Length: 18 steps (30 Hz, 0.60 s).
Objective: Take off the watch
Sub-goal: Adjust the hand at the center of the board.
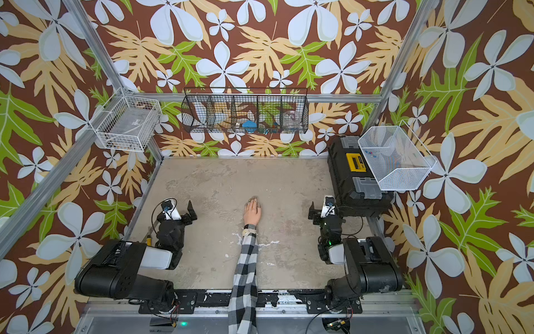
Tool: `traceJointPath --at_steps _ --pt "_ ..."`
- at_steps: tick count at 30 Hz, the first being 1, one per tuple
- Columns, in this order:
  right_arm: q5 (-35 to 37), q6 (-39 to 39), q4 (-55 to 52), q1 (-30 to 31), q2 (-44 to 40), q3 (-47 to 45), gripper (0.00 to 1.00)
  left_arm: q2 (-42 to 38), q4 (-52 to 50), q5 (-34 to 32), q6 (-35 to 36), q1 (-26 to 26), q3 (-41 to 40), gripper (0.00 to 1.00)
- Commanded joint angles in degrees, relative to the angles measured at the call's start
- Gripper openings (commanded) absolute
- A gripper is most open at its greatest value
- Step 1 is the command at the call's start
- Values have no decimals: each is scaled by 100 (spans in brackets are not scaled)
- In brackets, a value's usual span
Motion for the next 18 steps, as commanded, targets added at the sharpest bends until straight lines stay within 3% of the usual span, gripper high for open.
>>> traceJointPath --at_steps 1,18 --pt "15 -9 187 9 -33 -24 100 -17 45 18 -25 9 16 100" --pt "29 0 141 8 -1 17 100 7 -60 106 -52 61 81 100"
